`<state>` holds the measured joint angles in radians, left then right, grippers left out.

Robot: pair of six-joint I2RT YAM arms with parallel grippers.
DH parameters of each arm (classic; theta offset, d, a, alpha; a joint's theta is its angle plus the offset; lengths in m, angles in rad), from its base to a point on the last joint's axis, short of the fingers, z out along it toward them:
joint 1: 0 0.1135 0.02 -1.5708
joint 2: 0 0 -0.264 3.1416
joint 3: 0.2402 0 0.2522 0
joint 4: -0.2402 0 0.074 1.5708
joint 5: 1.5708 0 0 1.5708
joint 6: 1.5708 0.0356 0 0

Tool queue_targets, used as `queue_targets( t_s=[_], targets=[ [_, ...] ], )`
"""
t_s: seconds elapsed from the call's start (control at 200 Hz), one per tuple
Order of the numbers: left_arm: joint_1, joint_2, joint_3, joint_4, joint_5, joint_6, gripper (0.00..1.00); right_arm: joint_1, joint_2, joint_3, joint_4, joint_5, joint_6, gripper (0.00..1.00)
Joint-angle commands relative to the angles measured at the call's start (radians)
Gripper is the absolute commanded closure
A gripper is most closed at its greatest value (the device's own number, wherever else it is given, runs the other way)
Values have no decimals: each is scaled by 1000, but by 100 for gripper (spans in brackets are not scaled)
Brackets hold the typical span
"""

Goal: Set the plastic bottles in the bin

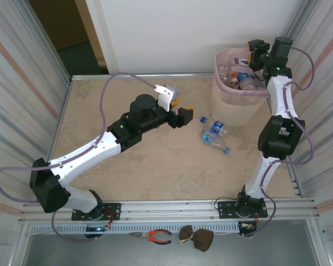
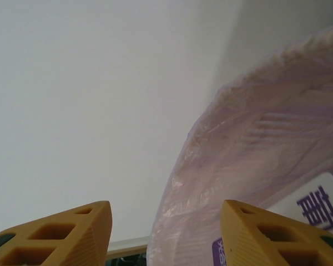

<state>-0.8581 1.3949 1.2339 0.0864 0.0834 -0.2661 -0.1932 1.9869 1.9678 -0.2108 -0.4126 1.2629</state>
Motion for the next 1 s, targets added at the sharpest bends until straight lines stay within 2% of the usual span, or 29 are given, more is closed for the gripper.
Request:
queue_targets(
  t_s=[0.0, 0.346, 0.531, 0.696, 0.837, 0.997],
  targets=[
    [5, -34, 7, 26, -11, -12, 22, -8, -94, 31, -104, 14, -82, 45],
    [5, -43, -6, 24, -10, -10, 22, 7, -320, -79, -210, -80, -435, 44],
    [7, -46, -8, 0, -18, 0, 21, 25, -496, -239, -245, -119, -702, 44],
    [13, -50, -12, -26, -6, 8, 21, 67, -621, -313, -373, -147, -969, 43],
    [34, -56, -23, -39, 44, 7, 21, 154, -708, -371, -516, -53, -1175, 43],
    [63, -61, -30, -76, 43, -24, 21, 320, -799, -484, -620, 84, -1387, 39]
  ],
)
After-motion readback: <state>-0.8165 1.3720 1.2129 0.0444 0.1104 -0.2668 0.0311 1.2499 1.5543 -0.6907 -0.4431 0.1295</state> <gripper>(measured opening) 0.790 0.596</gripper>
